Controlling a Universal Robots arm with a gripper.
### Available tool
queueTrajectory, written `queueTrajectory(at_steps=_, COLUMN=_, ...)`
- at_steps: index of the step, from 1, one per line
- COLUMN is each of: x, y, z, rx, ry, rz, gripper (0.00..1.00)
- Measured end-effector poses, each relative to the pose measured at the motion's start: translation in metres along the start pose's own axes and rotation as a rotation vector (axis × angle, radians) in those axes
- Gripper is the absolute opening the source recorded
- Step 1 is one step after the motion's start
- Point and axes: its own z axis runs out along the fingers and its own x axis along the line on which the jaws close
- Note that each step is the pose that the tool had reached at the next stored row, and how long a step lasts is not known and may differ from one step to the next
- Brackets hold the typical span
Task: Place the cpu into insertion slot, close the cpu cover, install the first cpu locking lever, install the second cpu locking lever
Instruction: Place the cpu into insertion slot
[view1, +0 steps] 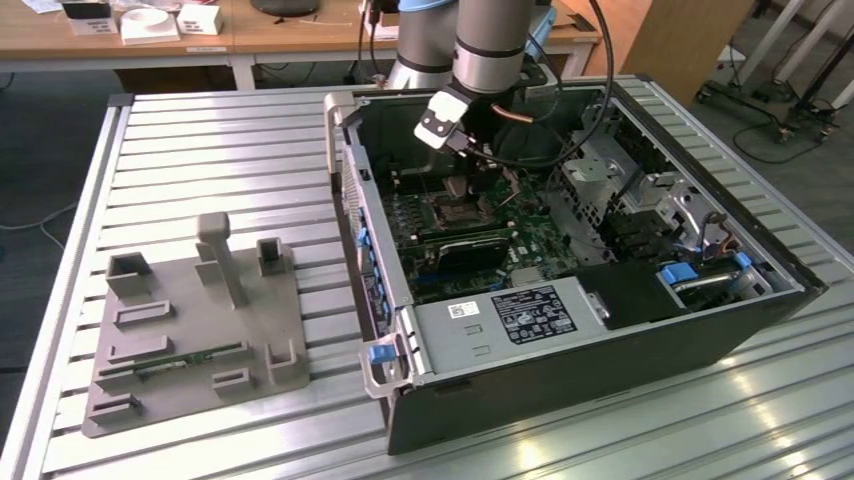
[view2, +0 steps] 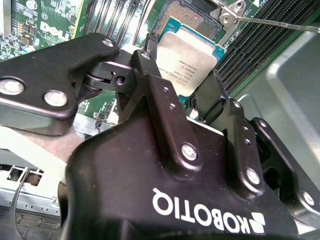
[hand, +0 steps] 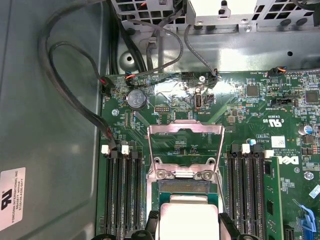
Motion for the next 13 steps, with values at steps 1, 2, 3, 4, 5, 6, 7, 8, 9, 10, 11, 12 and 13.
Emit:
queueTrajectory(at_steps=1, x=0.0000, y=0.0000, z=0.0000, rx=0.0000, ry=-0.0001, rz=0.000, gripper=0.54)
queueTrajectory(at_steps=2, x=0.0000, y=0.0000, z=0.0000, rx=0.0000, ry=-0.0001, rz=0.000, gripper=0.54)
queueTrajectory(at_steps=3, x=0.0000, y=0.0000, z=0.0000, rx=0.0000, ry=0.0000, rz=0.000, gripper=0.54)
queueTrajectory(at_steps=4, x=0.0000, y=0.0000, z=0.0001, rx=0.0000, ry=0.0000, rz=0.000, gripper=0.54)
queueTrajectory(at_steps=5, x=0.0000, y=0.0000, z=0.0001, rx=0.0000, ry=0.0000, rz=0.000, gripper=0.54)
queueTrajectory(at_steps=6, x=0.0000, y=0.0000, z=0.0001, rx=0.0000, ry=0.0000, rz=0.000, gripper=0.54)
queueTrajectory(at_steps=7, x=0.0000, y=0.0000, z=0.0004, rx=-0.0001, ry=0.0002, rz=0.000, gripper=0.54)
queueTrajectory(at_steps=8, x=0.0000, y=0.0000, z=0.0008, rx=-0.0003, ry=0.0004, rz=0.000, gripper=0.54)
queueTrajectory(at_steps=9, x=0.0000, y=0.0000, z=0.0012, rx=-0.0002, ry=0.0003, rz=0.000, gripper=0.54)
queueTrajectory(at_steps=10, x=0.0000, y=-0.0001, z=0.0020, rx=0.0000, ry=0.0000, rz=0.000, gripper=0.54)
queueTrajectory(at_steps=11, x=-0.0001, y=-0.0002, z=0.0033, rx=0.0000, ry=0.0001, rz=0.000, gripper=0.54)
queueTrajectory(at_steps=12, x=-0.0001, y=-0.0004, z=0.0050, rx=-0.0001, ry=0.0001, rz=0.000, gripper=0.54)
queueTrajectory(at_steps=13, x=-0.0001, y=-0.0005, z=0.0068, rx=0.0000, ry=0.0001, rz=0.000, gripper=0.54)
